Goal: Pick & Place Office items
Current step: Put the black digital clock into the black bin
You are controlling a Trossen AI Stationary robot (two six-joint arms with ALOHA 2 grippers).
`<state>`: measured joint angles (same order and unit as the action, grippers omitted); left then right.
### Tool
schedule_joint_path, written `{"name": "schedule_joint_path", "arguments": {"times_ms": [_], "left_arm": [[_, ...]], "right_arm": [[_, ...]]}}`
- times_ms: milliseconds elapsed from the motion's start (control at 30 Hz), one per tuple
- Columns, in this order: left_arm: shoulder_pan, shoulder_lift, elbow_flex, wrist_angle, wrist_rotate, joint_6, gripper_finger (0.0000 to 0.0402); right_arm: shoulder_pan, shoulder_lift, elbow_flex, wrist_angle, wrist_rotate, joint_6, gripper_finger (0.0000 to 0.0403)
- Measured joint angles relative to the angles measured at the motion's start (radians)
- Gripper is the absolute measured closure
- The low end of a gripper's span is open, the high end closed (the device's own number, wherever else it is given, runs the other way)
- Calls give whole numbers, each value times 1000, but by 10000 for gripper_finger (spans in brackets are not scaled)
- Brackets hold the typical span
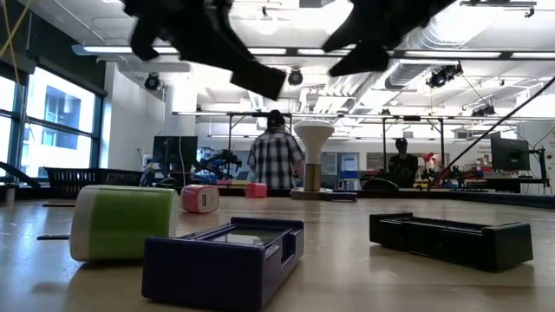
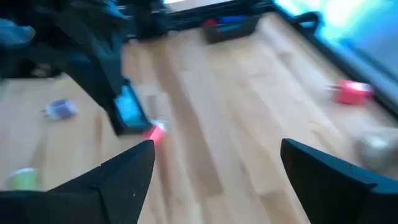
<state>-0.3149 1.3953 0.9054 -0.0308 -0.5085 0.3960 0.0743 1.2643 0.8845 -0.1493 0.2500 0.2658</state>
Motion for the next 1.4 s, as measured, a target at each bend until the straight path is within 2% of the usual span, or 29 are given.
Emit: {"name": "schedule_joint_path", "arguments": {"times_ms": [67,167,300,400,533,667,800,967,1100,1267,1400], "left_arm": [[-9,-47,0,-50,-19,-80,348],[-26,-139,2,-167,-158,-269,348],[-29,-269,1,-450,-398,-607,348],[-3,-350,0,-689,-484,-817,348],[109,-418,0,-847,-395,-1080,348],[248,-439,0,-919,-327,-1223,348],[354,-444,0,-1021,-246,-1280,348],[419,-444,0,-1116,-231,-1352,348],[450,-444,-9,-1116,-241,-1359,348],[504,-456,-95,-1118,-259,-1386,348],[558,-459,-145,-1060,-249,-1373,348]], "right_arm": [[29,-29,0,-35,97,26,66],[67,-59,0,-108,181,69,66],[123,-56,-15,-135,252,109,66],[150,-37,-31,-117,256,126,66],[172,-35,-60,-109,301,144,66],[173,-35,-79,-96,326,154,66],[173,-35,-93,-88,327,175,66],[196,-35,-142,-49,326,179,66],[211,-35,-162,-38,326,179,66],[214,-35,-165,-40,328,177,66],[218,-35,-165,-40,328,176,66]]}}
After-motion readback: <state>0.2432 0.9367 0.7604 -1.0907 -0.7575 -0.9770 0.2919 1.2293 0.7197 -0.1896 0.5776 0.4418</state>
